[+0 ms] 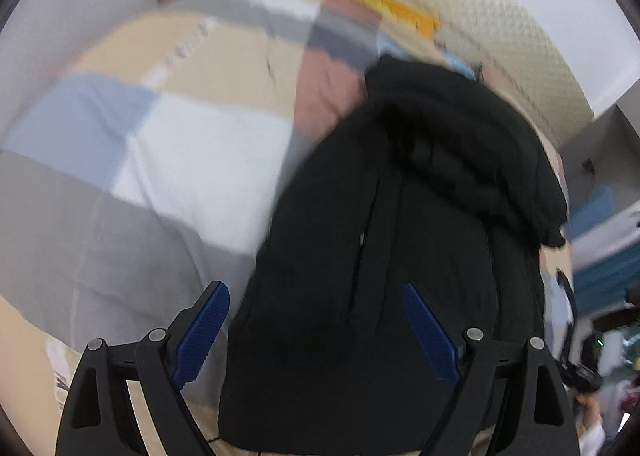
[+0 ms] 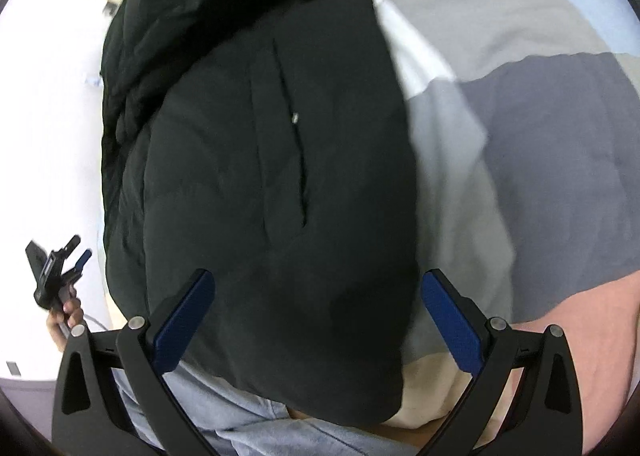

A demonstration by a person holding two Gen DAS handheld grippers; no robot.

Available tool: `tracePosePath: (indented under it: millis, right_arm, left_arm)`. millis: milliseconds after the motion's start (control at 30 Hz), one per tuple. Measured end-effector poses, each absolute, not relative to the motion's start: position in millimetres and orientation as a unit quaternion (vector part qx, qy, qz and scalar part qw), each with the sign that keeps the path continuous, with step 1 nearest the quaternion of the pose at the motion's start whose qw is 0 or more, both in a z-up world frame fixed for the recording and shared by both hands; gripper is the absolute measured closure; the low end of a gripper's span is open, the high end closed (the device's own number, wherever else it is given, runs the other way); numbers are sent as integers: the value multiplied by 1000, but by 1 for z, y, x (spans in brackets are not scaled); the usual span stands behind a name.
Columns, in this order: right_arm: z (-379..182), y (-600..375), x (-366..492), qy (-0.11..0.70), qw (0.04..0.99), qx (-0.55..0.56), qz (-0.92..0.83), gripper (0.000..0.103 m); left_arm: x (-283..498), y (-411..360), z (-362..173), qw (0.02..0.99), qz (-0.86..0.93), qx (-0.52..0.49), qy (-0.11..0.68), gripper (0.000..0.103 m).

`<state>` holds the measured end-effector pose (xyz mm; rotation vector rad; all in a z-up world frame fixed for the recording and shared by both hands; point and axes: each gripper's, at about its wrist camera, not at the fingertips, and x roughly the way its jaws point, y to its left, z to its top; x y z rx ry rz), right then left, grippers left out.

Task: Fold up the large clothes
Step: 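Move both grippers down to the hem of the black jacket, then close both grippers on the jacket hem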

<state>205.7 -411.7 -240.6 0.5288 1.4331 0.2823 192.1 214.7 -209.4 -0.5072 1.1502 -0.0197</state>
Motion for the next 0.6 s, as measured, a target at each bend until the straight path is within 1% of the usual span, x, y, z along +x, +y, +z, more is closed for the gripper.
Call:
tracePosePath:
  millis: [133,233,433,600]
  right_arm:
    - [-270,-400,210,696,672,216,132,0]
    - [-283,-401,213,710,651,232,133,0]
    - [-290,-388,214,719,634,234,163,0]
    - [-283,-377,215,709,640,227,190,0]
  left_arm:
    - [188,231,-239,765,-12,-261,589,14]
    - [181,238,-253,753,-24,-270,600,14]
    - [173,225,-281,722,-89,-283,625,14]
    - [174,225,-285,717,-113,-299,619,14]
